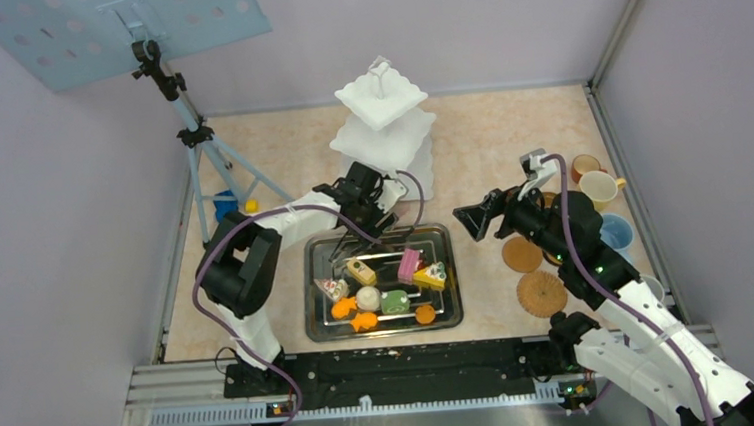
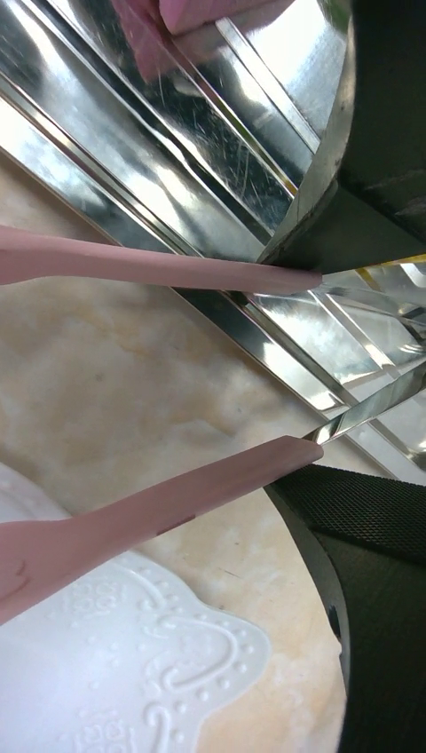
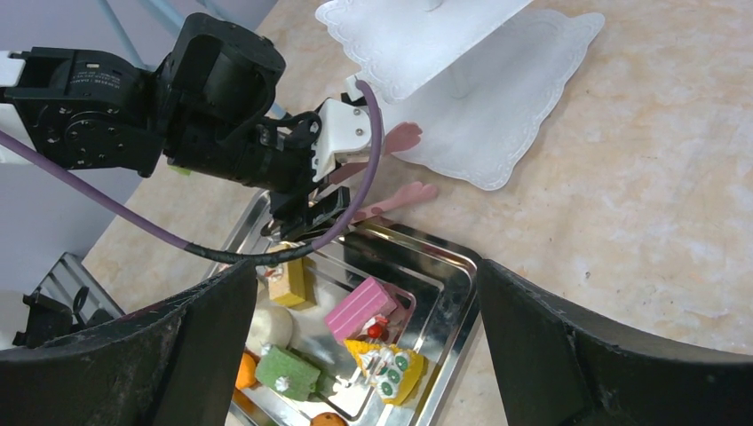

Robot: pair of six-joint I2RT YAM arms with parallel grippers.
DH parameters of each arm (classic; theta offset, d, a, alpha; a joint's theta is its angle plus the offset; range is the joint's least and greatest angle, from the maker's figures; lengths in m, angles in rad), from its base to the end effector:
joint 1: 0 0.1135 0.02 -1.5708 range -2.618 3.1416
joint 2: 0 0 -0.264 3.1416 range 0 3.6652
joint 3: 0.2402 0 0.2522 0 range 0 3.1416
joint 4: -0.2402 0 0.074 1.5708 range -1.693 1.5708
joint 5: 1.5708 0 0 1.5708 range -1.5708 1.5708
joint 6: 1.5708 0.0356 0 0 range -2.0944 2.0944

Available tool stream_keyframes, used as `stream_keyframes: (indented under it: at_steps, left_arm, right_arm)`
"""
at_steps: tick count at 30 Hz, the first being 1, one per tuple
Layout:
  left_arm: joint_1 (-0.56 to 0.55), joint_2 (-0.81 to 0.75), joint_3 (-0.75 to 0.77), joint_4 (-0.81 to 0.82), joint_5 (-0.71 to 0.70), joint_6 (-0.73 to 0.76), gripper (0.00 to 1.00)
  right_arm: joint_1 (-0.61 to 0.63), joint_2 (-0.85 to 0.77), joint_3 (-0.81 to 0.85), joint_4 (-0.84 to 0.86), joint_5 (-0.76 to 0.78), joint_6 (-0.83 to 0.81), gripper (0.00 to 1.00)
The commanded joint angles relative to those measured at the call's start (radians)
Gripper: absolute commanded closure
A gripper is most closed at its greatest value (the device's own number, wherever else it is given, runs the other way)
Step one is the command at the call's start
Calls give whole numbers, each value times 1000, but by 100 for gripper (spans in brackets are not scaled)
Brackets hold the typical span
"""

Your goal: Serve the afternoon tea

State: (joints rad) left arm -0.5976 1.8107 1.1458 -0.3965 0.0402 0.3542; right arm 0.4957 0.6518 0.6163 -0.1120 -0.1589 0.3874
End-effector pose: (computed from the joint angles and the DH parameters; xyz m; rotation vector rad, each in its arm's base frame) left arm 0.3017 -0.2071 0.1704 1.2206 2.3381 -0.1360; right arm 0.1425 0.0834 0.3089 -0.2180 1.7680 0.7829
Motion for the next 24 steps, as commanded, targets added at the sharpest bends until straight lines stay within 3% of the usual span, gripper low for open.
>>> stream_keyframes:
  at_steps: [1,5,9,14,18,24]
  left_arm:
    - [-2,-61,11,-46,-80,-9,23]
    - [0,-87,24,-61,-82,-24,23]
    - [0,-51,47,-25,3,-24,23]
    - [-2,41,106,-30,87,-25,12]
    - [-4,36,78,-25,47,-47,1]
    - [-3,-45,62,-56,1,-72,1]
  right_arm:
    - [8,-8,9,50,-7,10,9]
    - [8,-4,9,53,-7,14,9]
    - [8,1,-10,78,-9,24,9]
    - [7,16,0,68,-18,29,10]
    - [7,5,3,70,-9,27,10]
    - [8,14,2,76,-19,27,10]
